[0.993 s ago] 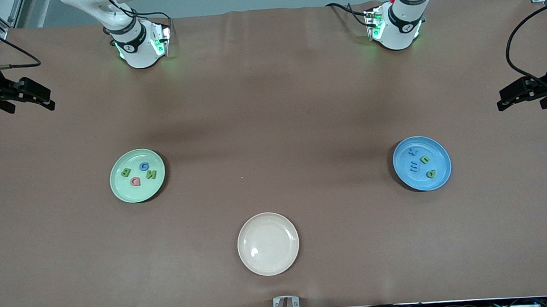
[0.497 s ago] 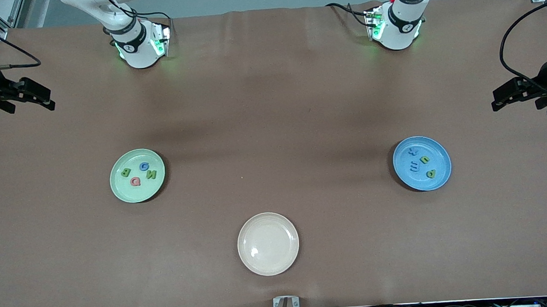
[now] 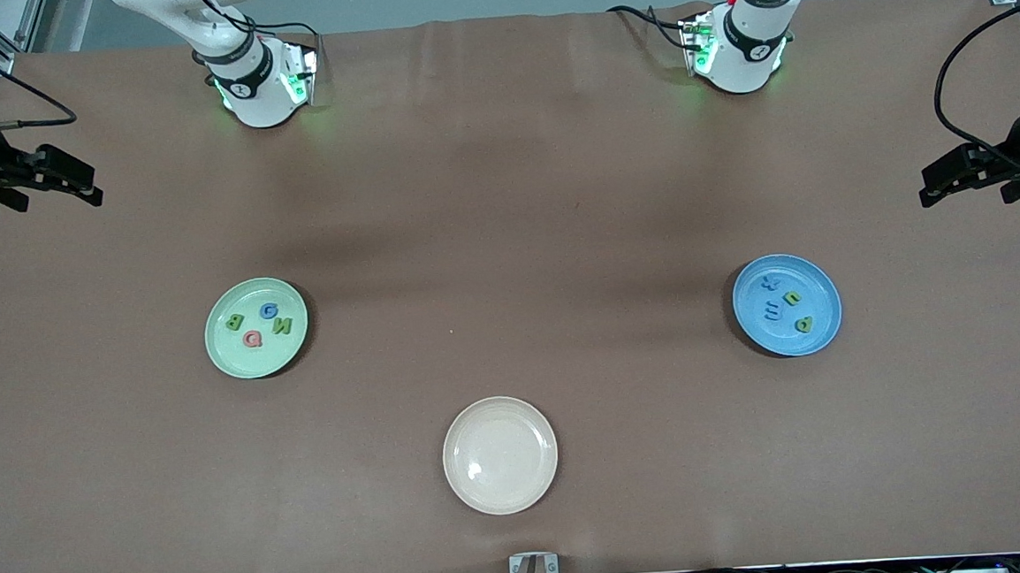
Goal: Sort upper and lower case letters into plates
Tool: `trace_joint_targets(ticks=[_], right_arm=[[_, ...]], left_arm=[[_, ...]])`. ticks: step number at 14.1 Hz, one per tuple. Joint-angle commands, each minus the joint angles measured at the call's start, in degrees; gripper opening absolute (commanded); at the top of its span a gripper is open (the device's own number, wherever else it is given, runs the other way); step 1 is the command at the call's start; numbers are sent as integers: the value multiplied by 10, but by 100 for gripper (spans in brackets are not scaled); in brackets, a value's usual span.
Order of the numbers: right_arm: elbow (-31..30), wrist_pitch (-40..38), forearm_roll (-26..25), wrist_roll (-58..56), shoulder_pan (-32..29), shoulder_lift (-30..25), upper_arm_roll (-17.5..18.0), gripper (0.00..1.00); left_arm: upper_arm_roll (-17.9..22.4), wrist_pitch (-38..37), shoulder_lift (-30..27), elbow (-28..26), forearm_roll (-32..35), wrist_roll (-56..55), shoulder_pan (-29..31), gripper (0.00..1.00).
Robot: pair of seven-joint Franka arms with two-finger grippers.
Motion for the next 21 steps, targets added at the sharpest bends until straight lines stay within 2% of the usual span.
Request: trace_joint_targets(ticks=[1, 3, 6, 8, 11, 14, 21], right_arm=[[-16, 4, -5, 10, -1, -17, 3, 100], [-17, 4, -5, 10, -1, -17, 3, 100], [-17, 4, -5, 10, -1, -17, 3, 100], [-17, 4, -5, 10, -1, -17, 3, 100], [-17, 4, -5, 10, -1, -17, 3, 100], [-17, 4, -5, 10, -1, -17, 3, 100], [-15, 3, -5, 10, -2, -16, 3, 100]], left_arm=[[15, -10, -8, 2, -10, -2, -17, 100], [45, -10, -9, 2, -11, 1, -38, 100], [53, -10, -9, 2, -11, 1, -46, 100], [80, -10, -13, 1, -11, 1, -77, 100], [79, -5, -20, -7, -12, 1, -72, 100], [74, 33, -56, -59, -14, 5, -56, 100], [60, 32, -58, -55, -15, 1, -55, 100]])
